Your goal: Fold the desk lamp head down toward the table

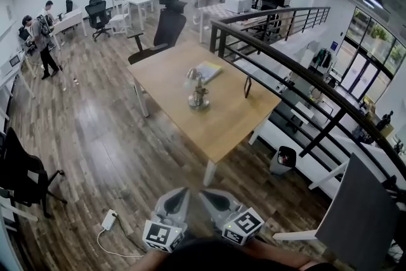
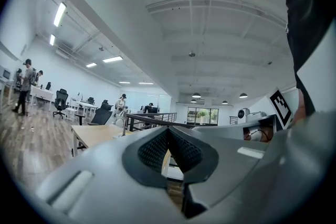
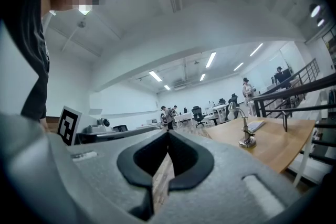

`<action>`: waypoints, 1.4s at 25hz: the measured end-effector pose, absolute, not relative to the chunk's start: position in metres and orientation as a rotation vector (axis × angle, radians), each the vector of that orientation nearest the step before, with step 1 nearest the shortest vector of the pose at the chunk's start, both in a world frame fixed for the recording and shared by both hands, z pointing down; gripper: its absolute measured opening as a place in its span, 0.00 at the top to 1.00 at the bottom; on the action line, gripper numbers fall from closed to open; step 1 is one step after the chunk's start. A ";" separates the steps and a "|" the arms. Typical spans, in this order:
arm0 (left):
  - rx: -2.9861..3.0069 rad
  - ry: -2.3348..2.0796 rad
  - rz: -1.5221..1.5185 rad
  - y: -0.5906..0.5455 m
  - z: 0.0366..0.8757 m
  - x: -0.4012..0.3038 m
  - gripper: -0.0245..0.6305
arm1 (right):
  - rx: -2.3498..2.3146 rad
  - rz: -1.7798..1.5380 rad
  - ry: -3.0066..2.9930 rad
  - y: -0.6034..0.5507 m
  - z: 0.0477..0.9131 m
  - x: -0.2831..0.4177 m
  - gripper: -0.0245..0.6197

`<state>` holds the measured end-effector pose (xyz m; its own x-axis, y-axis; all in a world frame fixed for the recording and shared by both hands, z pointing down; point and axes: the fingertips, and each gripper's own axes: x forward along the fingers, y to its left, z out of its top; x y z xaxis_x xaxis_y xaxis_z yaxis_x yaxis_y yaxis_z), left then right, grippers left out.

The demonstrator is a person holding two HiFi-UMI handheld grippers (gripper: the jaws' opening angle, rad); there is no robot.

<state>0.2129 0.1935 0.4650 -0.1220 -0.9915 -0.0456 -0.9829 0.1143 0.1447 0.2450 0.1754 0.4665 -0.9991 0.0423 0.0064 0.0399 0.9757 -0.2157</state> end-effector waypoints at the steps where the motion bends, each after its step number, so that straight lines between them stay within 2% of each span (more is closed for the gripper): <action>1: 2.045 -2.298 -0.214 0.193 0.462 0.201 0.96 | -0.059 0.332 -3.116 0.175 0.464 0.234 0.96; 9: 2.075 -2.245 -0.208 0.203 0.458 0.136 0.96 | -0.067 0.329 -3.117 0.192 0.458 0.159 0.96; 23: 1.957 -2.288 -0.230 0.211 0.478 0.069 0.96 | -0.144 0.387 -3.065 0.187 0.478 0.093 0.96; 35: 1.909 -2.339 -0.211 0.125 0.473 0.002 0.96 | -0.231 0.392 -3.080 0.101 0.475 0.022 0.96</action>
<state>0.0015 0.1249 0.4732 -0.2002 -0.9798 0.0010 -0.9638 0.1971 0.1793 0.0223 0.1012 0.4750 -0.9886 0.1503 0.0088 0.1433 0.9573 -0.2511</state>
